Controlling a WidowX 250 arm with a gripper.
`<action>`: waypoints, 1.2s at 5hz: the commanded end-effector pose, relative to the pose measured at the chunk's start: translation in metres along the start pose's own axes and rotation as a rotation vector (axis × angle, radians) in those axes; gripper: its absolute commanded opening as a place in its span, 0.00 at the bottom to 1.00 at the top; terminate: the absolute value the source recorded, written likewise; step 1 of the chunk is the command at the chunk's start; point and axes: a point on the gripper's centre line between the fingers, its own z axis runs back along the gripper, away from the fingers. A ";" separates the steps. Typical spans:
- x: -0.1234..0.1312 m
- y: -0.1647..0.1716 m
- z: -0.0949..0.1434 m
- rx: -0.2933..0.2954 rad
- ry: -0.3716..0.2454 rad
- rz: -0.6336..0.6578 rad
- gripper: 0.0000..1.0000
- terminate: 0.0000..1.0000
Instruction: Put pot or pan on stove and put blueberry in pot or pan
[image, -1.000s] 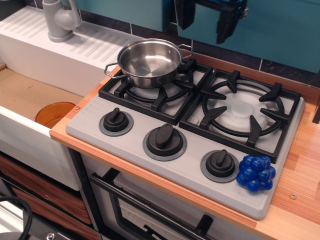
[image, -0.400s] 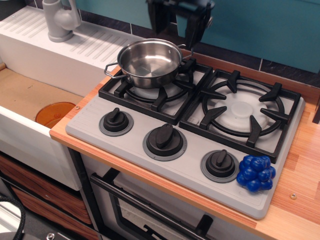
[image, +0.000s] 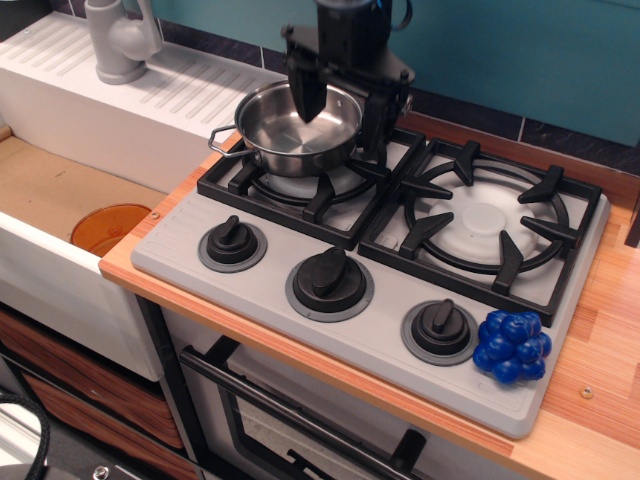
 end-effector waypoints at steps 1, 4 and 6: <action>0.009 -0.008 0.001 0.019 -0.109 0.020 1.00 0.00; 0.010 -0.021 0.005 0.032 -0.079 0.046 0.00 0.00; 0.013 -0.023 0.011 0.006 -0.072 0.042 0.00 0.00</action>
